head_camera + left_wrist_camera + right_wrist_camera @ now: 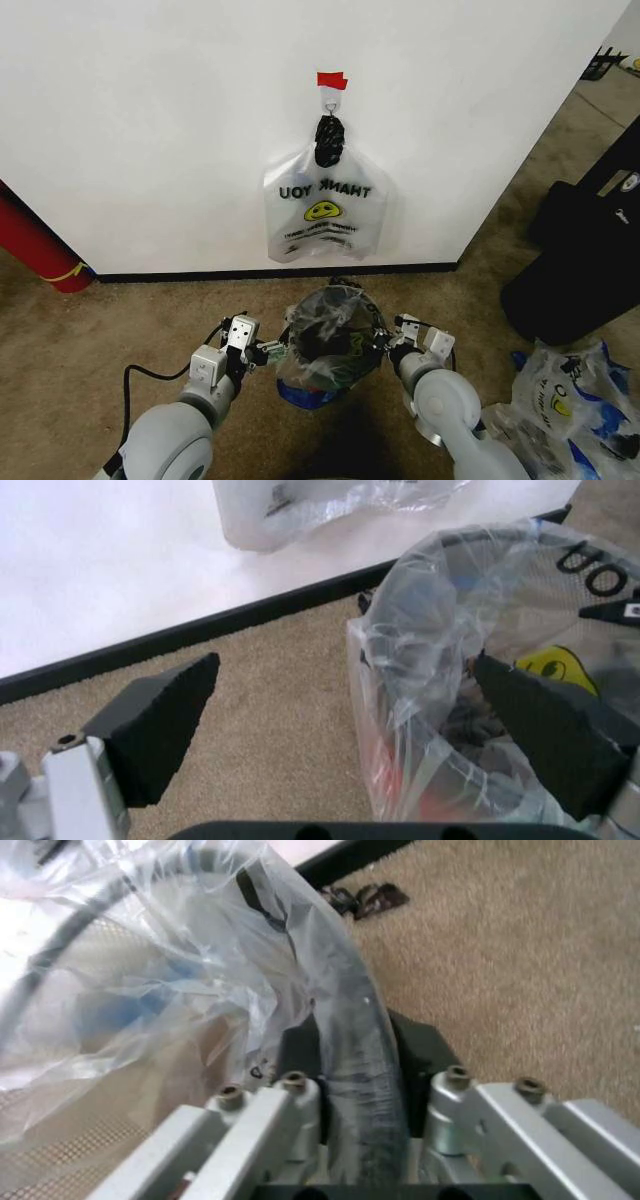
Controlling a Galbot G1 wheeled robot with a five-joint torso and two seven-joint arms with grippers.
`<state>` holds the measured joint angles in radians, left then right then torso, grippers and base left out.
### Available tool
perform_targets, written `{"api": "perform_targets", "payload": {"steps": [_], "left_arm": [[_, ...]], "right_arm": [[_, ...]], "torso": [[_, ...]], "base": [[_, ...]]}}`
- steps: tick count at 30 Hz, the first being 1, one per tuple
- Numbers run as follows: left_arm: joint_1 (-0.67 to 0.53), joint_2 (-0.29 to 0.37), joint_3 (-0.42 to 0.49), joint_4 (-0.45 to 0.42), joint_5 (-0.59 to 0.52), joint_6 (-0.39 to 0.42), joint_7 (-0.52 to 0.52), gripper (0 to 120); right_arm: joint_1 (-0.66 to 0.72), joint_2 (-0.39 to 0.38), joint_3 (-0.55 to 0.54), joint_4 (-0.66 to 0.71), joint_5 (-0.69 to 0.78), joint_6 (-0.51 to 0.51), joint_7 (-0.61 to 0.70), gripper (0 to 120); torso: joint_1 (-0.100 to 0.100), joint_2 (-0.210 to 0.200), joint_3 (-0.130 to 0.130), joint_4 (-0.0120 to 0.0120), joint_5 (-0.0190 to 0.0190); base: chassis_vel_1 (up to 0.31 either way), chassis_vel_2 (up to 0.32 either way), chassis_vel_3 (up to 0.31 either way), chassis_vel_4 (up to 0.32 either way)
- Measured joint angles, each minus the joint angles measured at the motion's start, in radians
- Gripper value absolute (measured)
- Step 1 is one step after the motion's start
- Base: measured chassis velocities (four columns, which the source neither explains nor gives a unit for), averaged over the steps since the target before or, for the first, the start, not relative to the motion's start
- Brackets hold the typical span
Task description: Pick up the garbage bag from the wall and place it over the trash bin.
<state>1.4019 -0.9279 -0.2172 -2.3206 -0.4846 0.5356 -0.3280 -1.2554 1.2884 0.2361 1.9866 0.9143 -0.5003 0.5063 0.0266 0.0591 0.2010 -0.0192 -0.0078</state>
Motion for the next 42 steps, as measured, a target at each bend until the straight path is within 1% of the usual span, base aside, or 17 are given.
{"api": "perform_targets", "payload": {"steps": [1,2,4,7,11,12,16,17,21,23,24,26,27,30,31,35,42], "left_arm": [[0.002,0.001,-0.001,-0.001,0.0,0.0,0.0,100],[0.004,0.002,-0.005,-0.004,0.0,-0.001,0.0,100],[0.004,0.003,-0.007,-0.005,0.0,-0.001,0.0,100],[0.005,0.008,-0.013,-0.007,-0.001,-0.001,0.0,100],[0.002,0.006,-0.01,-0.005,-0.003,-0.002,0.0,100],[0.002,0.006,-0.01,-0.005,-0.003,-0.002,0.0,100],[-0.001,0.003,-0.003,-0.001,-0.003,-0.002,0.003,100],[-0.001,0.003,-0.003,-0.001,-0.003,-0.002,0.003,100],[-0.001,0.003,-0.002,0.003,-0.003,-0.002,0.004,100],[0.0,0.003,-0.002,0.005,-0.003,-0.003,0.004,100],[0.0,0.004,-0.002,0.006,-0.003,-0.003,0.004,100],[0.0,0.004,-0.002,0.006,-0.003,-0.003,0.004,100],[0.0,0.004,-0.004,0.008,-0.003,-0.003,0.004,100],[0.0,0.004,-0.004,0.012,-0.003,-0.004,0.004,100],[0.0,0.004,-0.004,0.012,-0.003,-0.004,0.004,100],[-0.003,0.004,-0.001,0.022,-0.003,-0.005,0.006,100],[-0.011,0.003,0.006,0.045,-0.003,-0.009,0.013,100]], "right_arm": [[0.0,-0.001,0.0,0.001,-0.01,0.0,-0.004,22],[-0.001,-0.002,0.0,0.002,-0.028,0.001,-0.012,29],[-0.001,-0.003,0.001,0.004,-0.033,0.001,-0.013,32],[-0.006,-0.01,0.009,0.018,-0.041,-0.017,-0.01,46],[-0.022,-0.026,0.029,0.05,-0.02,-0.079,-0.006,63],[-0.022,-0.026,0.029,0.05,-0.02,-0.079,-0.006,63],[-0.025,-0.033,0.054,0.053,-0.002,-0.118,-0.014,79],[-0.025,-0.033,0.054,0.053,-0.002,-0.118,-0.014,79],[-0.014,-0.032,0.083,0.029,0.013,-0.138,-0.038,93],[-0.006,-0.03,0.124,0.014,0.043,-0.188,-0.094,100],[-0.006,-0.03,0.136,0.01,0.046,-0.202,-0.127,100],[-0.006,-0.03,0.136,0.01,0.046,-0.202,-0.127,100],[-0.004,-0.035,0.169,-0.009,0.036,-0.227,-0.247,100],[0.004,-0.043,0.22,-0.058,-0.035,-0.234,-0.471,100],[0.004,-0.043,0.22,-0.058,-0.035,-0.234,-0.471,100],[0.019,-0.049,0.259,-0.141,-0.137,-0.234,-0.682,100],[0.003,-0.048,0.303,-0.202,-0.103,-0.23,-0.841,100]], "torso": [[0.0,0.0,0.0,0.0,-0.0001],[0.0,0.0,0.0,0.0001,-0.0001],[0.0,0.0,0.0,0.0,0.0],[0.0,0.0,0.0,0.0,-0.0001],[0.0,0.0,0.0,-0.0001,-0.0001],[0.0,0.0,0.0,-0.0001,-0.0001],[0.0,0.0,0.0,-0.0001,-0.0001],[0.0,0.0,0.0,-0.0001,-0.0001],[0.0,0.0,0.0,0.0,0.0],[0.0,0.0,0.0,0.0,0.0],[0.0,0.0,0.0,0.0,-0.0002],[0.0,0.0,0.0,0.0,-0.0002],[0.0,0.0,0.0,0.0,0.0],[0.0,0.0,0.0,0.0,-0.0001],[0.0,0.0,0.0,0.0,-0.0001],[0.0,0.0,0.0,0.0001,0.0001],[0.0,0.0,0.0,-0.0002,-0.0002]], "base": [[0.0,0.0,0.0,0.0],[0.0,0.0,0.0,0.0],[0.0,0.0,0.0,0.0],[0.0,0.0,0.0,0.0],[0.0,0.0,0.0,0.0],[0.0,0.0,0.0,0.0],[0.0,0.0,0.0,0.0],[0.0,0.0,0.0,0.0],[0.0,0.0,0.0,0.0],[0.0,0.0,0.0,0.0],[0.0,0.0,0.0,0.0],[0.0,0.0,0.0,0.0],[0.0,0.0,0.0,0.0],[0.0,0.0,0.0,0.0],[0.0,0.0,0.0,0.0],[0.0,0.0,0.0,0.0],[0.0,0.0,0.0,0.0]]}}
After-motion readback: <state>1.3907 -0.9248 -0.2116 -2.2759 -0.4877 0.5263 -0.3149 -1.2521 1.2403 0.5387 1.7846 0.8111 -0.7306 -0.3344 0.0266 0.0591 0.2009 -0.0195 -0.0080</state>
